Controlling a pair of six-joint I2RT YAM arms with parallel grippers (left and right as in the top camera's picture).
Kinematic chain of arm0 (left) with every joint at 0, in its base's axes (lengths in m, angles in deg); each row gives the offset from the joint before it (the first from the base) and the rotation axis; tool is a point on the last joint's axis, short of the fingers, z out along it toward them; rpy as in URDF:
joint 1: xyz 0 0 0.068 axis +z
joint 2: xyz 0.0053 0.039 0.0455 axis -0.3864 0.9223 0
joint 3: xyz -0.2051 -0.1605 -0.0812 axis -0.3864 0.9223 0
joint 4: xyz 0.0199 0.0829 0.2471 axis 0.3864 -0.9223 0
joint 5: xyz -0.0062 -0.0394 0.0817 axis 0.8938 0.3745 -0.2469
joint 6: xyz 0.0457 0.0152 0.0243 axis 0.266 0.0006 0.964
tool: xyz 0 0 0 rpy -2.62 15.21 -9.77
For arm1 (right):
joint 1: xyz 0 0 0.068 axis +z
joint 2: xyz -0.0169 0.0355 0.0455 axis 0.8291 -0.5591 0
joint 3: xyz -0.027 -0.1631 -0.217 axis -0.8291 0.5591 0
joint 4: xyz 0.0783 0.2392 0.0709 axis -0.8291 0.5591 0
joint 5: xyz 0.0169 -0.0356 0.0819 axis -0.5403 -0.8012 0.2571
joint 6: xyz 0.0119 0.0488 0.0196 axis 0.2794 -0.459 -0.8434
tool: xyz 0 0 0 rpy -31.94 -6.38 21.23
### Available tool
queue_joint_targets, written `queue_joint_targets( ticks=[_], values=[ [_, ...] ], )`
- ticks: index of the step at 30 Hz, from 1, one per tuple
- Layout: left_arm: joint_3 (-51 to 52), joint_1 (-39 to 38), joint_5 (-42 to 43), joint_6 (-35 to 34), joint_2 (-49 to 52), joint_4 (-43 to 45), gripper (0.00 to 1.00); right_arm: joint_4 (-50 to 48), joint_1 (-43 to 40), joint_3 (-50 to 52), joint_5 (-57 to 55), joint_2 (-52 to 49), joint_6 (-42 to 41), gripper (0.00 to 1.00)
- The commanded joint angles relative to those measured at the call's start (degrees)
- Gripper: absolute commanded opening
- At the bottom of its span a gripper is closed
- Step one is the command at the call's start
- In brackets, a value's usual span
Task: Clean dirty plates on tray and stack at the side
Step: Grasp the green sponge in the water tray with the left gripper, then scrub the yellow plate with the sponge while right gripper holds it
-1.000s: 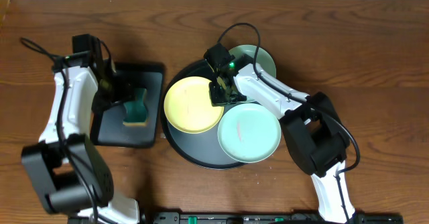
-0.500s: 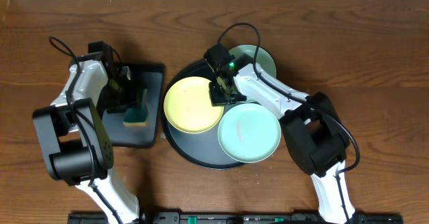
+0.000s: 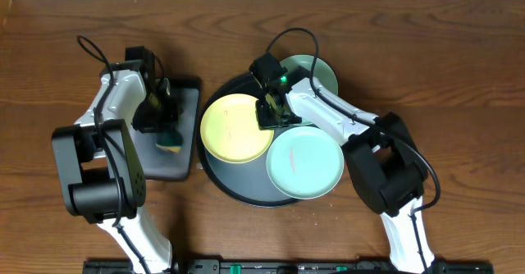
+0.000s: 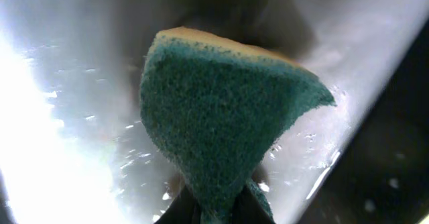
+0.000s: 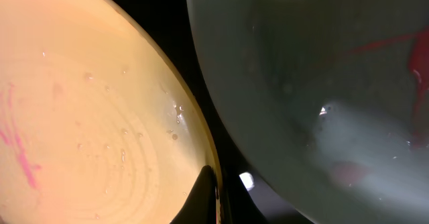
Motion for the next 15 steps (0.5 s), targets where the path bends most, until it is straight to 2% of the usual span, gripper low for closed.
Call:
queue_joint_targets(
  ticks=[1,5,11,15],
  values=[
    [-5.31,0.24,-1.40,-3.02,-6.43,-1.57,0.07,-0.31,0.50,-0.33,-0.33,-2.86,0.46,0.01],
    [-5.62,0.22,0.07,-5.51,-11.13,-1.57,0.07,-0.28,0.50,-0.33,-0.33,-2.86,0.46,0.01],
    [-4.26,-0.94,11.41,-5.75,-11.43,-0.70,0.07,-0.35,0.50,-0.33,-0.28,-2.86,0.44,0.01],
    [-2.29,-4.15,11.65,-10.69,-9.88,0.50,0.07,-0.33,0.50,-0.33,-0.28,-2.86,0.44,0.01]
  ],
)
